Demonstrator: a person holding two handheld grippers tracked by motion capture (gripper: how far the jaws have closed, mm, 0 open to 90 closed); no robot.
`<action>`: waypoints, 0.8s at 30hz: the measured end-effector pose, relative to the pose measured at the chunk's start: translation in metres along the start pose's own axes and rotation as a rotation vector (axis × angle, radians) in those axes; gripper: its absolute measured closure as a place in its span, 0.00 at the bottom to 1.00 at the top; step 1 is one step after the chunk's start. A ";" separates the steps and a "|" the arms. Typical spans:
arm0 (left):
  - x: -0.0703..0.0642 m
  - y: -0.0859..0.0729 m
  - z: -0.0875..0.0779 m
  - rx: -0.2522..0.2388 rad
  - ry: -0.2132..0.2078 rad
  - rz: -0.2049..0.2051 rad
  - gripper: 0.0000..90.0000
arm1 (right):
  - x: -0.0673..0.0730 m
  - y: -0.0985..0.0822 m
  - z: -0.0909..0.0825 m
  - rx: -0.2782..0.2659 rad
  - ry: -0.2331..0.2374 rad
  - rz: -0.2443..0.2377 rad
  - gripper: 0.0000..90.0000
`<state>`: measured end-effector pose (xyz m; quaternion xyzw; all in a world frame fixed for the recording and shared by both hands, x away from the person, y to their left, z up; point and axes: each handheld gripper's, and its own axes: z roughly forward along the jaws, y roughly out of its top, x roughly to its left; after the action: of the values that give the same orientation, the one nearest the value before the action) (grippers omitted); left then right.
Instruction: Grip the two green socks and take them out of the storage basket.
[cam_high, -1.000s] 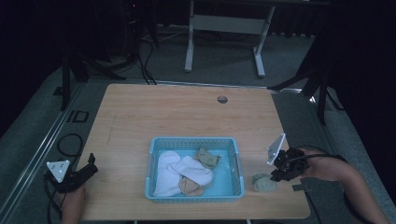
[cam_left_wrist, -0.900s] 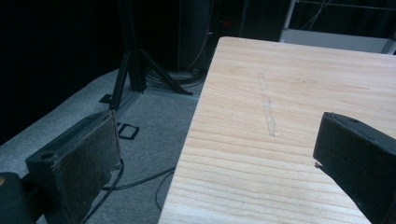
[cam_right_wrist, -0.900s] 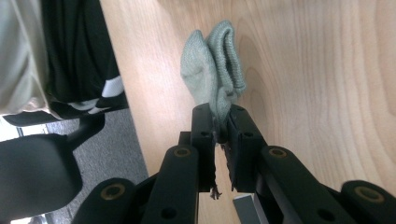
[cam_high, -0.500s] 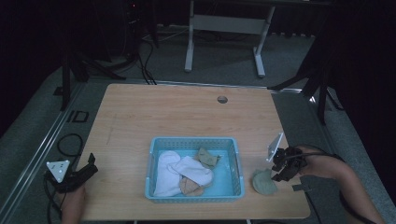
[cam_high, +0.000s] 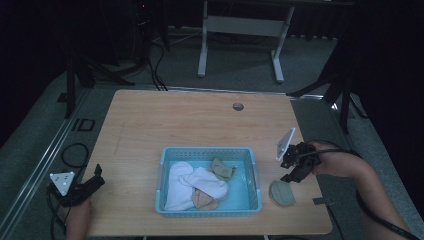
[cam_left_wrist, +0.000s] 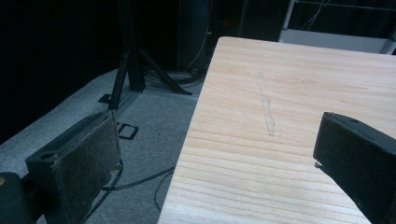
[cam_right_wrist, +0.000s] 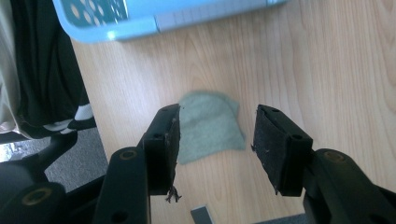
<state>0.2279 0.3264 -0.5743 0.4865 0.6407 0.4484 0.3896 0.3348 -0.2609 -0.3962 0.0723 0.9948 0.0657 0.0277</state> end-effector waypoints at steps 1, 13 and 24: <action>0.000 0.000 0.000 0.000 0.000 0.000 0.01 | 0.000 0.004 0.000 0.002 -0.002 -0.008 0.57; 0.000 0.000 0.000 -0.001 -0.003 -0.002 0.01 | 0.002 0.054 0.004 0.004 0.010 -0.102 0.60; 0.001 0.000 0.000 -0.002 -0.007 -0.003 0.01 | 0.003 0.093 0.020 0.005 0.038 -0.172 0.62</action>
<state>0.2274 0.3270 -0.5744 0.4867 0.6395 0.4467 0.3932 0.3460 -0.1666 -0.4040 -0.0145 0.9979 0.0617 0.0142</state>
